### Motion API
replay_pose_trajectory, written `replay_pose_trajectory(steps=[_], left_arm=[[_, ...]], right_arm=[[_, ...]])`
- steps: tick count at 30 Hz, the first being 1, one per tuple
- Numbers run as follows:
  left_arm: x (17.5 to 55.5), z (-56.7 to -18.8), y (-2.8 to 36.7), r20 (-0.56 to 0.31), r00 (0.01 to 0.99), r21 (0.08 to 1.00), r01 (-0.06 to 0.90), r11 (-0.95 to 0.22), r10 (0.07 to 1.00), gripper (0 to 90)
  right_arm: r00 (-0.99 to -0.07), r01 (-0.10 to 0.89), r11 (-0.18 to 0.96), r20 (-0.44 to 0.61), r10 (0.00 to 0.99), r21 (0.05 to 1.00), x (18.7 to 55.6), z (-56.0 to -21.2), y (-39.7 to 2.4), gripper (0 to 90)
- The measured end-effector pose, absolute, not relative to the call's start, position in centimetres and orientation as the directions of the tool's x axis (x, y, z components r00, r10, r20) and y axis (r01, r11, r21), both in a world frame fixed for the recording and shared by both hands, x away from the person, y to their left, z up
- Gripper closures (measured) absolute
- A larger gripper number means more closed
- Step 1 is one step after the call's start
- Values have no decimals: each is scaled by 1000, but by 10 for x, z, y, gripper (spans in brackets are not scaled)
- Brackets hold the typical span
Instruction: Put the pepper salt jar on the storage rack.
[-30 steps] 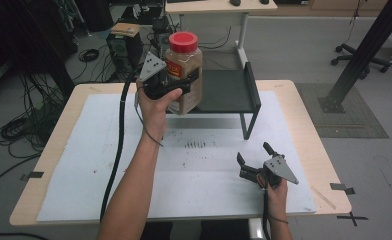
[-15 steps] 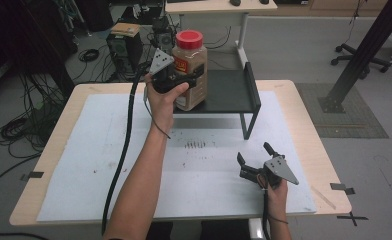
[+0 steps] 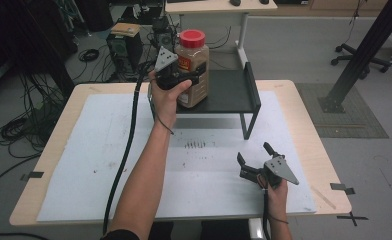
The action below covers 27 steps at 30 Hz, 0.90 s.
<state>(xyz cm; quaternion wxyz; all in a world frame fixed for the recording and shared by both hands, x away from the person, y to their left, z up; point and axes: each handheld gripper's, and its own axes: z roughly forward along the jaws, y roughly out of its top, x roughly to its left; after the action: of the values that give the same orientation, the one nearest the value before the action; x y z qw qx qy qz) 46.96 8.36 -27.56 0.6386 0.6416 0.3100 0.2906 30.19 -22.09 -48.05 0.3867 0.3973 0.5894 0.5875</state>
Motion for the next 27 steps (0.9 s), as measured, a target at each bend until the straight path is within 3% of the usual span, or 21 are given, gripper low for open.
replay_pose_trajectory(steps=[27], left_arm=[[467,-284,85,-15,625,1000,-10,27,780,240]], right_arm=[[-384,10,-5,9,923,1000,302,-481,-221,2]])
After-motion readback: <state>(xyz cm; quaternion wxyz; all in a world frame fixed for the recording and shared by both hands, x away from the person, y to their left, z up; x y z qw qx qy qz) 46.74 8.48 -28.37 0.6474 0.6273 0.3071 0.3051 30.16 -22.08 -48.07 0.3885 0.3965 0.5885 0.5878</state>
